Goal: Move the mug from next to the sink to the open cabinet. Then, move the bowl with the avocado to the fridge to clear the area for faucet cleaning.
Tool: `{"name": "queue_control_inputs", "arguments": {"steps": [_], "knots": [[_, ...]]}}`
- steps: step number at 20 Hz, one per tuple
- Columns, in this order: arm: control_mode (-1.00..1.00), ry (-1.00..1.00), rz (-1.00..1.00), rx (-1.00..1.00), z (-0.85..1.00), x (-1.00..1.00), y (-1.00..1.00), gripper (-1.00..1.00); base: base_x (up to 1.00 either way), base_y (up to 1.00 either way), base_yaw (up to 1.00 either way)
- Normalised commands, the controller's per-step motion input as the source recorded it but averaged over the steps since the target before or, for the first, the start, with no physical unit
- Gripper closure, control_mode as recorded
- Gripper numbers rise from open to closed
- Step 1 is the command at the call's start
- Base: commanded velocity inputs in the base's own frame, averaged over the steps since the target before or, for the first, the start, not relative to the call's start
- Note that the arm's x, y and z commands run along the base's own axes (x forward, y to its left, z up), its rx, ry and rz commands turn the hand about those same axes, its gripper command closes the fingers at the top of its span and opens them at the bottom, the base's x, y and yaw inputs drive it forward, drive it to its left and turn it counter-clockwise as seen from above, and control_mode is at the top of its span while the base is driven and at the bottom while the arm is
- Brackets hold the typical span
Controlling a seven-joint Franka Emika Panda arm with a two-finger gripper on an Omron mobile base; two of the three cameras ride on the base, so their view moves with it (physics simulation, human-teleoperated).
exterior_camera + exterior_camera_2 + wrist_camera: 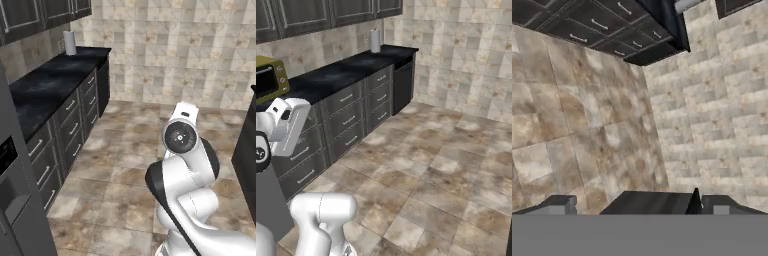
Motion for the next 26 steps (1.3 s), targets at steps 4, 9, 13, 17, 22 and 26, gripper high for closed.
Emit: {"name": "queue_control_inputs", "arguments": {"steps": [4,9,13,17,22,26], "knots": [[1.00,0.00,0.00,0.00,0.00,0.00,0.00,-1.00,-0.58,-0.35,-0.76],[1.00,0.00,0.00,0.00,0.00,0.00,0.00,-1.00,-0.89,-0.84,-0.58],[1.00,0.00,0.00,0.00,0.00,0.00,0.00,-1.00,-1.00,-0.63,-0.36],[1.00,0.00,0.00,0.00,0.00,0.00,0.00,-1.00,-1.00,-0.91,-0.38],[1.00,0.00,0.00,0.00,0.00,0.00,0.00,-1.00,-0.96,-1.00,-0.40],[1.00,0.00,0.00,0.00,0.00,0.00,0.00,-1.00,-0.20,-1.00,-0.31]]}}
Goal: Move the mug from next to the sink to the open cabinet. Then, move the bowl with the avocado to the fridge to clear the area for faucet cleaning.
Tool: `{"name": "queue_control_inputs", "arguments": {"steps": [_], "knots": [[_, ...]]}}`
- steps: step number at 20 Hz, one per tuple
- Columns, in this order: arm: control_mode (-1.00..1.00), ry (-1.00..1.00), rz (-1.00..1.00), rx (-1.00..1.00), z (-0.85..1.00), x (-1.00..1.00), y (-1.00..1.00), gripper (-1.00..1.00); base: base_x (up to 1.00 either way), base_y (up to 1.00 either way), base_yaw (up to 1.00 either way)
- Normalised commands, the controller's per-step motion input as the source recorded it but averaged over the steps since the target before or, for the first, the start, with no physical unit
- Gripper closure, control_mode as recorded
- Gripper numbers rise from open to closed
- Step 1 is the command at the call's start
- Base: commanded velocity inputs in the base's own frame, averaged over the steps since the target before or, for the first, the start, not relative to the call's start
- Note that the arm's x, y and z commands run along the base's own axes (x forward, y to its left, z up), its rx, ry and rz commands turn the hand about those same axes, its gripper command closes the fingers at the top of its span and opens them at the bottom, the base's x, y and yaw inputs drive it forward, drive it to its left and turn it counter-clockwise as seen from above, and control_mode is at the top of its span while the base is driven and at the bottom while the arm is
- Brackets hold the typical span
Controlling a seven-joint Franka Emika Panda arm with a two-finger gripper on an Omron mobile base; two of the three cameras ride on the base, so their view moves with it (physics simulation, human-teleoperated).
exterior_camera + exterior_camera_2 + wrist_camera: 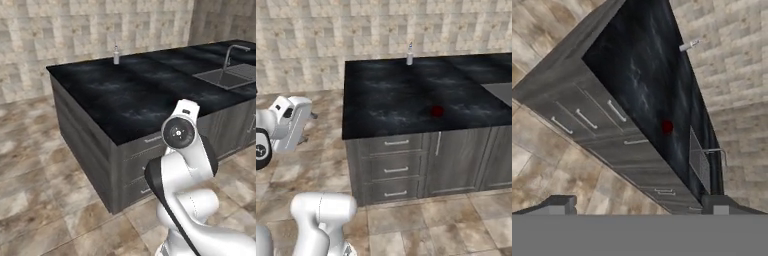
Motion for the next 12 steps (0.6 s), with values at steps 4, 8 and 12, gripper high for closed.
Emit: {"name": "queue_control_inputs", "arguments": {"steps": [4,8,12], "knots": [[1.00,0.00,0.00,0.00,0.00,0.00,0.00,-1.00,0.69,-1.00,-0.08],[1.00,0.00,0.00,0.00,0.00,0.00,0.00,-1.00,1.00,-1.00,0.00],[1.00,0.00,0.00,0.00,0.00,0.00,0.00,-1.00,0.98,-1.00,0.08]]}}
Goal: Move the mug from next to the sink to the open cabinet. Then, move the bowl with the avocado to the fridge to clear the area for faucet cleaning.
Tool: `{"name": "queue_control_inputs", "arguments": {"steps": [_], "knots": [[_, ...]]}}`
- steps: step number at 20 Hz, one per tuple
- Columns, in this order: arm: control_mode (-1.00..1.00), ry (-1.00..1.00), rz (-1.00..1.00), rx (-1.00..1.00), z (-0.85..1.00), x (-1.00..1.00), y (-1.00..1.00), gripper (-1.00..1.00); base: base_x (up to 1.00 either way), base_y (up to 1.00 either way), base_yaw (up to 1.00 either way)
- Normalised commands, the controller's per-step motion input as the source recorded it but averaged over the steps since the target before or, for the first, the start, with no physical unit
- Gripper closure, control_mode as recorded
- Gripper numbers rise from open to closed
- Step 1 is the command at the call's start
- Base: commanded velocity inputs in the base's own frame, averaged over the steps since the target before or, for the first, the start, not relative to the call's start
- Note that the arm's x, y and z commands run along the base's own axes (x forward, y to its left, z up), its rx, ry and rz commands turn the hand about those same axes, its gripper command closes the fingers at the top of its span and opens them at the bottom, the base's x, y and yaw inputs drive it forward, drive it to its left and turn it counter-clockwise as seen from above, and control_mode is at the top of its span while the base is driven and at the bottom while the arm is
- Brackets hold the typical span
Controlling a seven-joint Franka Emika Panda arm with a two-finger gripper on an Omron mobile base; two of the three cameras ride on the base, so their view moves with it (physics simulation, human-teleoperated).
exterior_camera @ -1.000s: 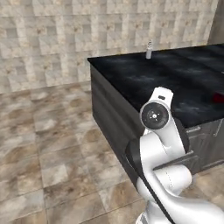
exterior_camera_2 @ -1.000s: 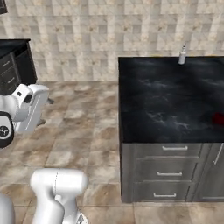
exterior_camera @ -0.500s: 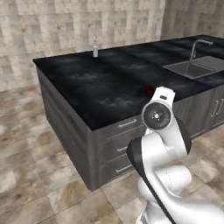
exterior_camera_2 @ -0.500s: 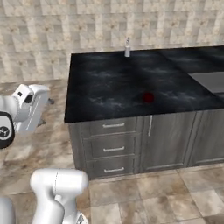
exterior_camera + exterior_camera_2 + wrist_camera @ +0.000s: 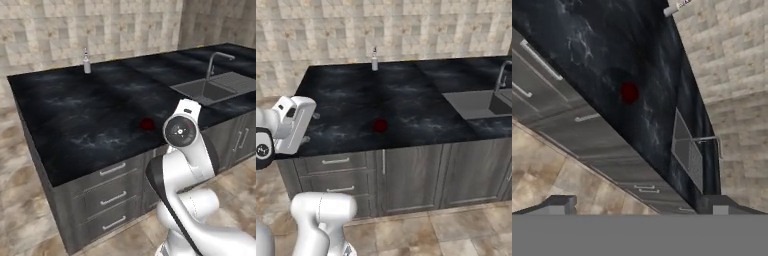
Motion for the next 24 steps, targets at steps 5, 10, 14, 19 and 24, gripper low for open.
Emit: {"name": "queue_control_inputs", "arguments": {"steps": [5,10,14,19,24], "knots": [[1.00,0.00,0.00,0.00,0.00,0.00,0.00,-1.00,0.64,-0.93,0.12],[1.00,0.00,0.00,0.00,0.00,0.00,0.00,-1.00,0.06,-0.14,0.01],[1.00,0.00,0.00,0.00,0.00,0.00,0.00,-1.00,0.54,0.17,-0.03],[1.00,0.00,0.00,0.00,0.00,0.00,0.00,-1.00,0.69,0.26,-0.06],[-1.00,0.00,0.00,0.18,-0.06,-0.06,-0.32,-1.00,0.00,0.00,0.00]]}}
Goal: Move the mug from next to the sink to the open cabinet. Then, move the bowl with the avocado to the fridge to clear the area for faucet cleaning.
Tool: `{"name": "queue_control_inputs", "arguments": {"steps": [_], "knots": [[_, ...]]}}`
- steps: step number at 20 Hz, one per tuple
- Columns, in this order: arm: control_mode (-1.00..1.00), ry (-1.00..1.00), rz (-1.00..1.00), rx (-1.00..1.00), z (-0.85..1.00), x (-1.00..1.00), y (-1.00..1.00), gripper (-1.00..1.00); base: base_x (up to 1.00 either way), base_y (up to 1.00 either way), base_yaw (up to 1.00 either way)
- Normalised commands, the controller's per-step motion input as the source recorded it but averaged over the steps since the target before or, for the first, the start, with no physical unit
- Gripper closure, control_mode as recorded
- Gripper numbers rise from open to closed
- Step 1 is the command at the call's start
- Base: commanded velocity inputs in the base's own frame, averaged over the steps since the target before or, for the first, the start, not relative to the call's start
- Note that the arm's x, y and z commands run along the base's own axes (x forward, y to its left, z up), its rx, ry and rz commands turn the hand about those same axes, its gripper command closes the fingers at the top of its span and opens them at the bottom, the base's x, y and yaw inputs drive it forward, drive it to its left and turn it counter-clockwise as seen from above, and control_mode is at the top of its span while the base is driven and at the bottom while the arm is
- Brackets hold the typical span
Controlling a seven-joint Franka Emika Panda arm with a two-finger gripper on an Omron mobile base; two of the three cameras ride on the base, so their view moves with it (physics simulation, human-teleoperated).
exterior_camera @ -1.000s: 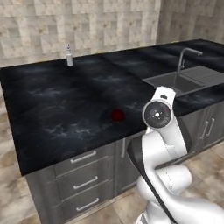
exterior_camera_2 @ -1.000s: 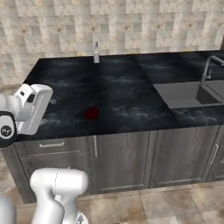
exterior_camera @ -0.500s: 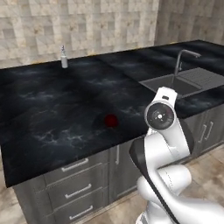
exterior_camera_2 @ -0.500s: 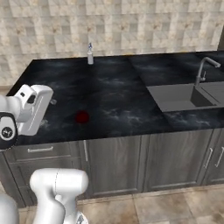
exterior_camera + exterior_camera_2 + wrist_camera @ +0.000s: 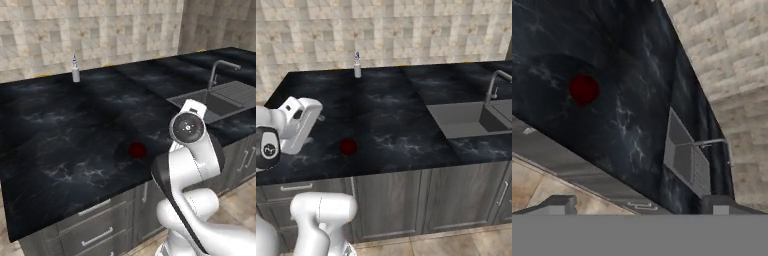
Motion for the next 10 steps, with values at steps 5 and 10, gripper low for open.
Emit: {"name": "queue_control_inputs", "arguments": {"steps": [5,10], "knots": [[-1.00,0.00,-0.05,0.75,-0.15,-0.35,-0.84,-1.00,0.00,0.00,0.00],[-1.00,-0.13,-0.10,0.70,-0.56,-0.16,-0.14,-1.00,0.00,0.00,0.00]]}}
